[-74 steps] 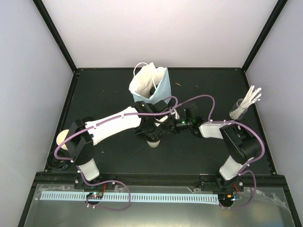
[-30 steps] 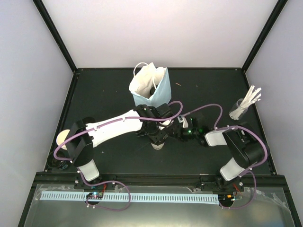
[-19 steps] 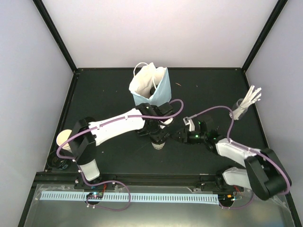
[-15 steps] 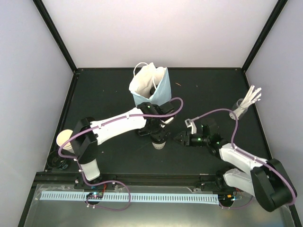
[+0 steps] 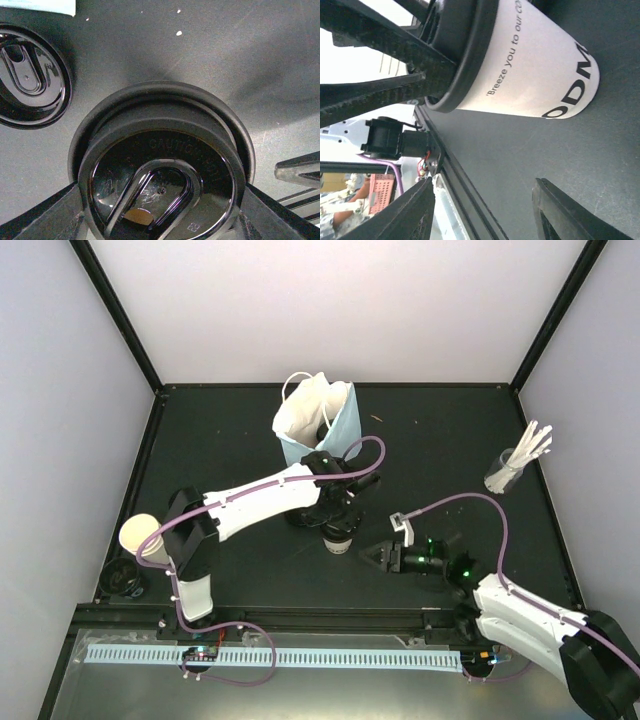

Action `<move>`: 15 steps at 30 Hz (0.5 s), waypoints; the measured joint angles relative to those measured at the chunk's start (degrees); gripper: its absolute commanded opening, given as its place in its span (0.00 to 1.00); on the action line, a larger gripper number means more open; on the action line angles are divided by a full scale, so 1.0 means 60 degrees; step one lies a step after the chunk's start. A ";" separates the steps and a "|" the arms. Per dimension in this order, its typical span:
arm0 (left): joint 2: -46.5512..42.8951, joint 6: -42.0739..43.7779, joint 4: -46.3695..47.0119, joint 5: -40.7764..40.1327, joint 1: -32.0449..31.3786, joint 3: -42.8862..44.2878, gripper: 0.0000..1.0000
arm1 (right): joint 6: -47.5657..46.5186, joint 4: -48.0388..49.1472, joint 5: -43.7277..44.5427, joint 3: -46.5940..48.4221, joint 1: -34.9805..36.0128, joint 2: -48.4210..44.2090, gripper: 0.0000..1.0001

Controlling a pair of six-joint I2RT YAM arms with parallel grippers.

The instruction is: Pack the takeout coffee

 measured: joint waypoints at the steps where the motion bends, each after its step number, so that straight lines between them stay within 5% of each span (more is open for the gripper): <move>1: 0.0007 -0.0157 -0.0015 -0.0022 -0.0018 0.0011 0.71 | 0.0197 0.0080 0.0215 -0.0091 0.0138 -0.0087 0.57; 15: 0.0087 -0.1439 0.0036 -0.0288 -0.0149 0.0091 0.71 | 0.1563 0.2004 0.1322 0.0080 0.0984 0.1286 0.53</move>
